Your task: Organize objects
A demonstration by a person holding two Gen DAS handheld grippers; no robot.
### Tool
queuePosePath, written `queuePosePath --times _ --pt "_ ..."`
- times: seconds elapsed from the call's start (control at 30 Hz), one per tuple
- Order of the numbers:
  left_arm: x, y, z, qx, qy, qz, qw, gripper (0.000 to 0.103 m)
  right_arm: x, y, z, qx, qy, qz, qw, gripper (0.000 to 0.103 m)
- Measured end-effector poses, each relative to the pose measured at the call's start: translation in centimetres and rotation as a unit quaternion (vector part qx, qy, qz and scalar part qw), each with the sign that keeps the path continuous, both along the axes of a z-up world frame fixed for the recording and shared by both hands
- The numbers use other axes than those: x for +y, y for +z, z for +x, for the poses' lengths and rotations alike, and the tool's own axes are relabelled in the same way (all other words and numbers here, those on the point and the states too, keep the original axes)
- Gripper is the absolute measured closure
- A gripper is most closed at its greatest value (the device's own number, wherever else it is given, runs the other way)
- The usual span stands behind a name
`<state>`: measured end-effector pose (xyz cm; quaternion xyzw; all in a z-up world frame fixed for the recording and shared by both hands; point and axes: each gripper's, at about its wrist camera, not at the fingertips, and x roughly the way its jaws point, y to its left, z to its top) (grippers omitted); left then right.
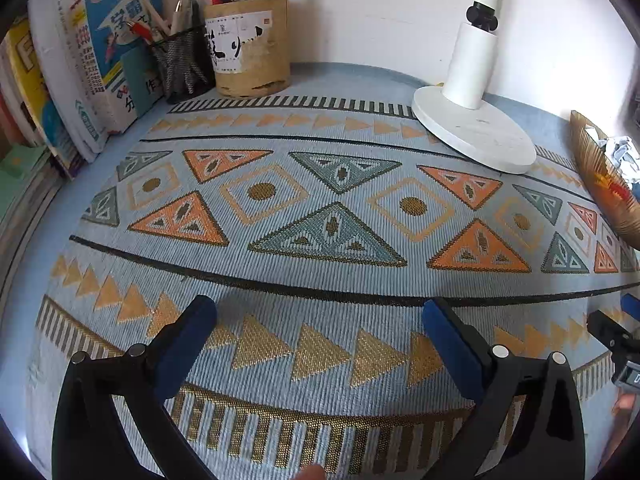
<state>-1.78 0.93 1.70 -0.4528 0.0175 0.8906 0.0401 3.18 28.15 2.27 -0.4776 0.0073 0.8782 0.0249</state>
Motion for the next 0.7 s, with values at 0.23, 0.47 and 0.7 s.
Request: queuePosePath --times 0.23,0.47,0.7 --pt "0.1 0.0 0.1 -0.001 0.001 0.000 1.0000 0.000 -0.5 -0.3 1.3 0.030 -0.048 0.008 0.998 0.000" --pt "-0.2 0.0 -0.1 -0.001 0.001 0.001 1.0000 0.000 -0.3 -0.5 1.9 0.029 -0.048 0.003 0.998 0.000" --pt "-0.2 0.0 -0.3 -0.002 0.001 0.000 1.0000 0.000 -0.3 -0.4 1.8 0.029 -0.048 0.003 0.998 0.000"
